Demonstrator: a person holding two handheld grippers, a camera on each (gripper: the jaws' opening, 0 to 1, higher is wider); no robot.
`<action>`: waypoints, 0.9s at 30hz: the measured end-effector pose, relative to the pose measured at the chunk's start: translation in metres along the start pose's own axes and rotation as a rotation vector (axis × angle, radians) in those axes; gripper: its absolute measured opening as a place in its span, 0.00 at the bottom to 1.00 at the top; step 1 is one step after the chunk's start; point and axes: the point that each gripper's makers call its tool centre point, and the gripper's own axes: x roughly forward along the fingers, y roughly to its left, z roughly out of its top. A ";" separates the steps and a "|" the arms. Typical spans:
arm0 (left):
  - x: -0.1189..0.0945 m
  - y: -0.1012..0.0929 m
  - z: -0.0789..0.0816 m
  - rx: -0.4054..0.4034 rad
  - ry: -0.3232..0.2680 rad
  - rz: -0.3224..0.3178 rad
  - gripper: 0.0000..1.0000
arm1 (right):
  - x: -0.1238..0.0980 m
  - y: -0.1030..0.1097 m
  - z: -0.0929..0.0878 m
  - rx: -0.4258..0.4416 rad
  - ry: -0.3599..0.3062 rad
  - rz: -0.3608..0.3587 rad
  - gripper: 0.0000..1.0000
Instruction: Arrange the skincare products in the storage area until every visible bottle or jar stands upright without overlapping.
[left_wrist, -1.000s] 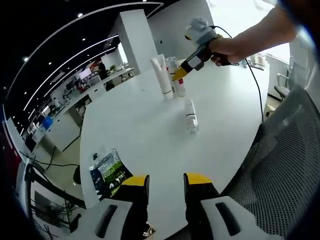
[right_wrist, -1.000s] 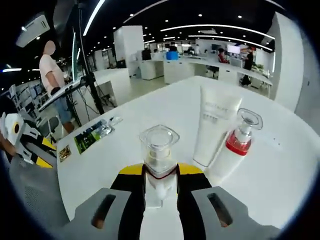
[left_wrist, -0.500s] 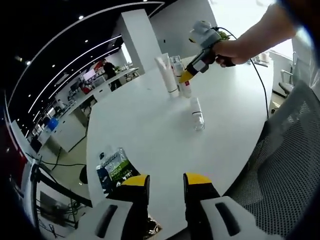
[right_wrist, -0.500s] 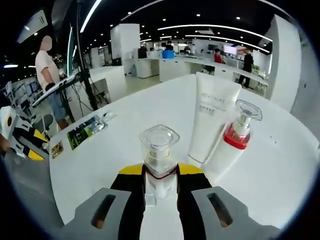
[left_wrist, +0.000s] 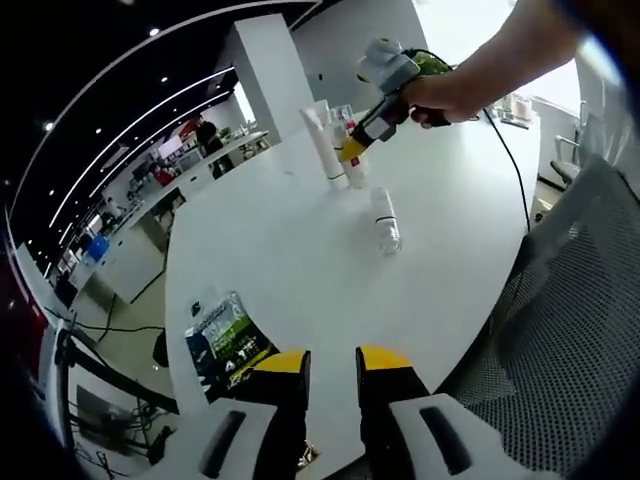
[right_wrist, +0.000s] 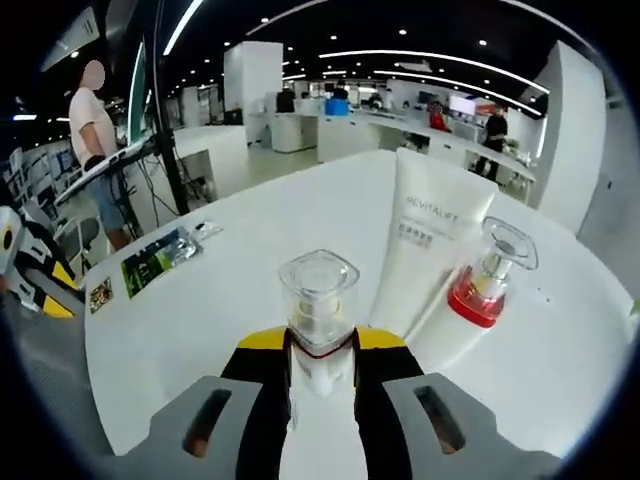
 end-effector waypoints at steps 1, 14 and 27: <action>0.000 -0.001 0.000 0.000 0.000 -0.003 0.19 | 0.001 -0.001 0.000 0.004 0.000 -0.002 0.21; 0.002 0.001 -0.003 -0.031 0.012 -0.014 0.19 | 0.010 -0.016 -0.006 -0.019 0.015 -0.021 0.21; 0.004 -0.005 -0.006 -0.034 0.031 -0.041 0.19 | 0.024 -0.013 -0.007 -0.066 -0.038 -0.016 0.21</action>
